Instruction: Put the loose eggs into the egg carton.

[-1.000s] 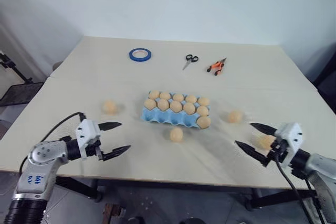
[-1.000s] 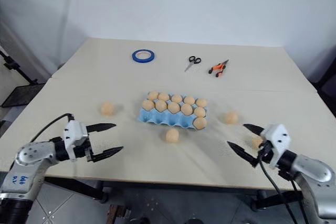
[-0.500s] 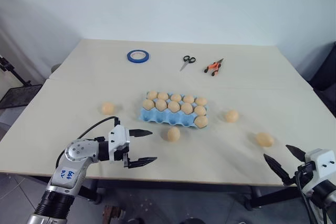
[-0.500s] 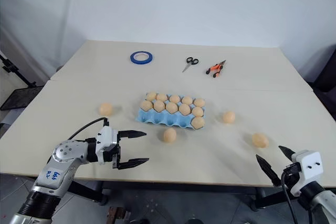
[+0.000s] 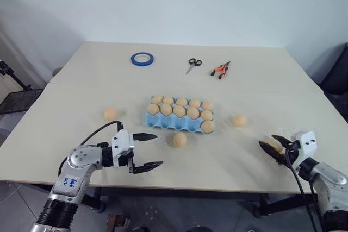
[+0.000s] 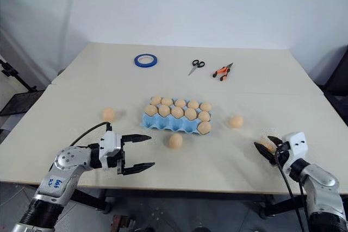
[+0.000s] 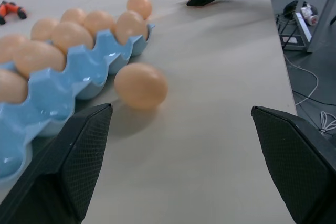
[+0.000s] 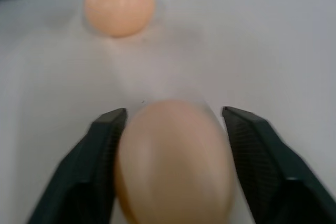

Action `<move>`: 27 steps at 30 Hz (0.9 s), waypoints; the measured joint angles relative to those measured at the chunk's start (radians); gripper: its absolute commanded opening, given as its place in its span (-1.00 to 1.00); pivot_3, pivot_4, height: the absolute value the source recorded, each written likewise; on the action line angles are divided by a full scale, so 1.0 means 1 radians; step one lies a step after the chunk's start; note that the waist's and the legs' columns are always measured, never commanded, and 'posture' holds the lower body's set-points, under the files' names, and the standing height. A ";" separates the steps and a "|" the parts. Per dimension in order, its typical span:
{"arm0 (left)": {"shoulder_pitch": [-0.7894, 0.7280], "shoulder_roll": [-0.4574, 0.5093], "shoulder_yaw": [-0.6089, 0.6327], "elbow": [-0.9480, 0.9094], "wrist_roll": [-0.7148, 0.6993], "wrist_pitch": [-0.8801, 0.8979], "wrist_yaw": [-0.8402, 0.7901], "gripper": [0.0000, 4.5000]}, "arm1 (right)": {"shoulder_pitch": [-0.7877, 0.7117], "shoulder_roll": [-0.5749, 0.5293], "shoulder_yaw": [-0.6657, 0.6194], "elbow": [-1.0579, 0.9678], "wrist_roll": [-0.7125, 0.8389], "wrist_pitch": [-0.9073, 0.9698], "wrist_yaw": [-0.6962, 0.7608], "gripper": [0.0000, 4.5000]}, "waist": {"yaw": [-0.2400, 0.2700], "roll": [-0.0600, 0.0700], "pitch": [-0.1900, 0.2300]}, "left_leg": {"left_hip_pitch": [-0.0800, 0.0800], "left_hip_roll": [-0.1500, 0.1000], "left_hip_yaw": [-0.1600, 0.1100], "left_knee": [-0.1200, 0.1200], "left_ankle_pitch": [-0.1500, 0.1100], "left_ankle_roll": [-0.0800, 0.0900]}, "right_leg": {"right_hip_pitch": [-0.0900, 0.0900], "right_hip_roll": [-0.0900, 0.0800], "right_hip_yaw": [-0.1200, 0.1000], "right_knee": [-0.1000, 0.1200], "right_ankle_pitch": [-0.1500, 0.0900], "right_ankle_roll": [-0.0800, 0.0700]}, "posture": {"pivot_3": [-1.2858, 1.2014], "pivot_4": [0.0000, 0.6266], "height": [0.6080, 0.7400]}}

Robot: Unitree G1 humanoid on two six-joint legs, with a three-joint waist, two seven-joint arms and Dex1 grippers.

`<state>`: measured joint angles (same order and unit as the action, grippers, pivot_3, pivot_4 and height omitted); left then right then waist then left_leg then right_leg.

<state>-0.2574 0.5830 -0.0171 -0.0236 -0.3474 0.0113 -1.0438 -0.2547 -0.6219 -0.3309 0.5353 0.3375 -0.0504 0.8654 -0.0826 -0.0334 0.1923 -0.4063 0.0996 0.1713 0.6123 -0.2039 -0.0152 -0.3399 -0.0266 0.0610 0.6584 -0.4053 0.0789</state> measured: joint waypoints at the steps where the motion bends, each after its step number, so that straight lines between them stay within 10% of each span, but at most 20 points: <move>1: 0.000 0.000 0.005 0.000 0.000 0.000 0.005 1.00 | -0.011 0.000 0.002 0.020 -0.002 -0.017 0.007 -0.16 | -0.001 0.000 0.000 | 0.000 0.000 0.000 0.000 0.000 0.000 | 0.000 0.000 0.000 0.000 0.000 0.000 | 0.03 -0.52 1.00; 7: 0.023 0.000 0.032 -0.005 -0.005 -0.002 0.019 1.00 | -0.044 0.002 0.026 0.070 -0.005 -0.067 0.072 -0.28 | -0.004 0.000 0.000 | 0.000 0.000 0.000 0.001 0.000 0.000 | 0.000 0.000 0.000 0.001 0.000 0.000 | 0.03 -0.52 1.00; 13: 0.052 -0.009 0.119 0.008 -0.018 -0.004 0.092 1.00 | -0.071 0.138 0.212 -0.290 0.035 0.039 0.117 -0.28 | -0.025 0.001 0.001 | 0.001 0.003 -0.002 0.000 0.001 -0.002 | -0.001 0.002 -0.001 0.004 0.000 0.000 | 0.03 -0.52 1.00; 24: 0.118 -0.013 0.157 0.033 -0.015 -0.012 0.138 1.00 | -0.374 0.341 0.394 -0.322 -0.141 0.170 -0.178 -0.28 | 0.001 0.000 0.001 | -0.001 0.000 -0.001 -0.001 0.000 -0.002 | -0.003 -0.002 -0.003 0.002 0.000 -0.001 | 0.03 -0.52 1.00; 27: 0.131 -0.013 0.157 0.028 -0.015 -0.012 0.149 1.00 | -0.384 0.354 0.402 -0.275 -0.154 0.181 -0.187 0.15 | 0.001 0.000 0.001 | -0.003 0.000 0.001 -0.002 -0.001 -0.002 | -0.004 -0.002 -0.002 0.001 0.000 -0.001 | 0.03 -0.52 1.00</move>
<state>-0.1267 0.5697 0.1401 0.0048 -0.3621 -0.0006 -0.8951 -0.6387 -0.2682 0.0710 0.2602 0.1835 0.1302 0.6782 -0.0816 -0.0333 0.1931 -0.4090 0.0997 0.1718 0.6105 -0.2051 -0.0169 -0.3441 -0.0282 0.0591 0.6596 -0.4056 0.0777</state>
